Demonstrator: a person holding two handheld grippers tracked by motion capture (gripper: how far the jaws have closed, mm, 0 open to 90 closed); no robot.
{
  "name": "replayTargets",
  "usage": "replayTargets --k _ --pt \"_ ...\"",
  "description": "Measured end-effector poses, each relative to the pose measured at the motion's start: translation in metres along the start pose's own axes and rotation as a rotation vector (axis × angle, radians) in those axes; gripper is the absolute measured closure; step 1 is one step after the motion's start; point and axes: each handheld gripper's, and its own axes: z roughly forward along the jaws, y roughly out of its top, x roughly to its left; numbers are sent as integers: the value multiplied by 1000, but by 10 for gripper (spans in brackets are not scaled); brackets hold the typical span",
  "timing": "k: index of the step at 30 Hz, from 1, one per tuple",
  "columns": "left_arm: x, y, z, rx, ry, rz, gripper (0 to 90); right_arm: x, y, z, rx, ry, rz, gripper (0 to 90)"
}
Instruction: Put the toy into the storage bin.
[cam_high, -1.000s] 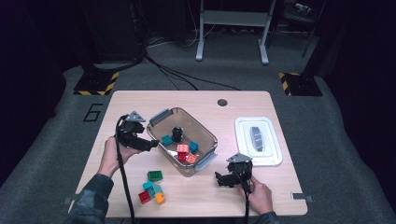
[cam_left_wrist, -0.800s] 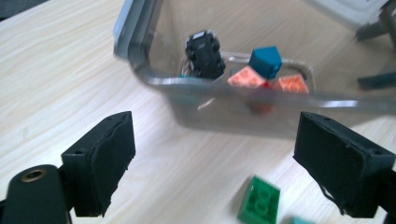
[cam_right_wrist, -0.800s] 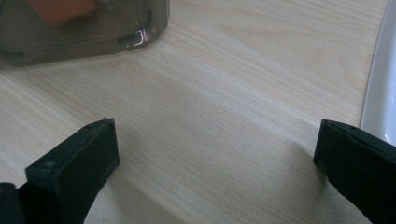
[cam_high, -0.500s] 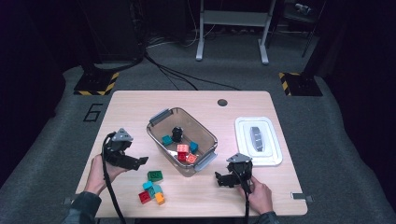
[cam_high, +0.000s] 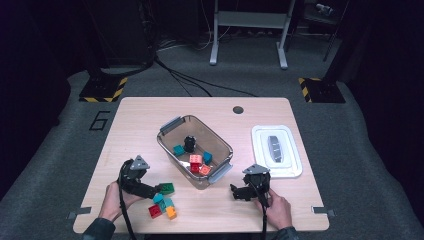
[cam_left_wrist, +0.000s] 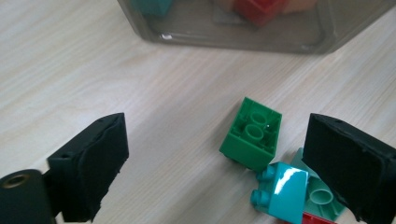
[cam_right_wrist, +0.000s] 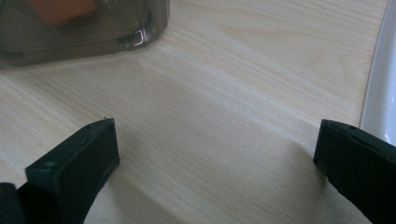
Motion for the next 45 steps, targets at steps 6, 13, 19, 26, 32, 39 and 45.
replayTargets --k 6,13,19,26,32,39,45 --pt "-5 4 17 33 -41 15 140 0 0 0 0 0 0 0" --pt "-17 13 35 84 -62 63 214 0 0 0 0 0 1 0" --pt "-19 14 41 130 -54 94 304 0 0 0 0 0 2 0" --pt "-15 11 42 161 -30 105 497 0 0 0 1 0 3 0" --pt "-2 4 39 160 -13 64 584 0 0 0 0 0 -1 0" --pt "11 -3 33 157 27 27 584 0 0 0 0 0 0 0" --pt "7 3 38 159 35 5 454 0 0 0 0 0 0 0"
